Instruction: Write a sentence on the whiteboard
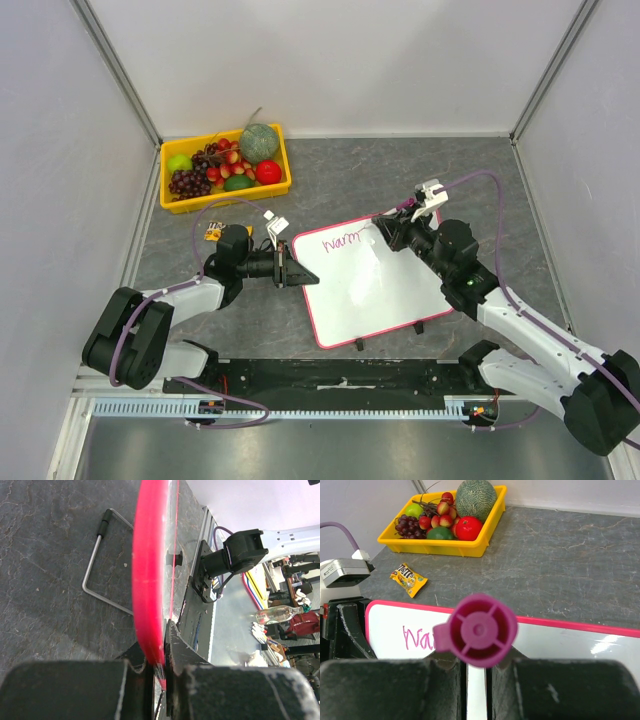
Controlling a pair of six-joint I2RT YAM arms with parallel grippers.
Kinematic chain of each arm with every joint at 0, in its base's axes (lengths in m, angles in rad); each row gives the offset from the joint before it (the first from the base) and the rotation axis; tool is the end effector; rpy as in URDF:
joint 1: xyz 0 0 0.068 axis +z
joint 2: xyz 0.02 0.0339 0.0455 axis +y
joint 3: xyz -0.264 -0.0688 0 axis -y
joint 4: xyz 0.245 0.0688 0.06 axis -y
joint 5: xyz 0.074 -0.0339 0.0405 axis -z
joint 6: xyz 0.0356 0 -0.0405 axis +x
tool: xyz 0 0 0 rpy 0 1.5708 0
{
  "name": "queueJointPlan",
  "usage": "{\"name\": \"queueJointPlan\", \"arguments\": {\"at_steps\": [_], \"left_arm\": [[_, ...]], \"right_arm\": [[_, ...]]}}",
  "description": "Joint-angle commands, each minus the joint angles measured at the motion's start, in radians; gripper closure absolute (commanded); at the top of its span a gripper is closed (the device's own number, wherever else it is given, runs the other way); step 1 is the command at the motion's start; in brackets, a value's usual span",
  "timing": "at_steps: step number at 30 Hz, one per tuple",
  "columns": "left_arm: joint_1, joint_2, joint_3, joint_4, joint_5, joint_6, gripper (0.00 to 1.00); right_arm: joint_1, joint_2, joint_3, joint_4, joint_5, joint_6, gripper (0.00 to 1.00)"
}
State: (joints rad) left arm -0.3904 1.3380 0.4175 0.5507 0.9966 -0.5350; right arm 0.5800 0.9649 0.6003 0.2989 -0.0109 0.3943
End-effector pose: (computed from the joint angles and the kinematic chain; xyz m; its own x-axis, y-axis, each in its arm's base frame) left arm 0.2126 -0.1198 0.1780 -0.7620 0.0141 -0.6474 0.6302 0.2459 -0.7364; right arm 0.1916 0.1260 0.2920 -0.2647 0.2858 -0.9210 -0.4932 0.7806 0.3840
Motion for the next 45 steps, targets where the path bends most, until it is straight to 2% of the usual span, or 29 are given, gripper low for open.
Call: {"name": "queueJointPlan", "arguments": {"at_steps": [1, 15, 45], "left_arm": [[-0.016, 0.009, -0.028, -0.037, -0.059, 0.205, 0.98], [-0.016, 0.006, -0.029, -0.038, -0.059, 0.205, 0.98], [-0.016, 0.007, -0.028, -0.041, -0.062, 0.207, 0.98]], "right_arm": [[-0.002, -0.003, 0.042, 0.060, -0.027, 0.020, 1.00], [-0.002, 0.038, 0.023, 0.077, -0.006, 0.020, 1.00], [-0.002, -0.048, -0.094, -0.034, -0.032, 0.009, 1.00]]}}
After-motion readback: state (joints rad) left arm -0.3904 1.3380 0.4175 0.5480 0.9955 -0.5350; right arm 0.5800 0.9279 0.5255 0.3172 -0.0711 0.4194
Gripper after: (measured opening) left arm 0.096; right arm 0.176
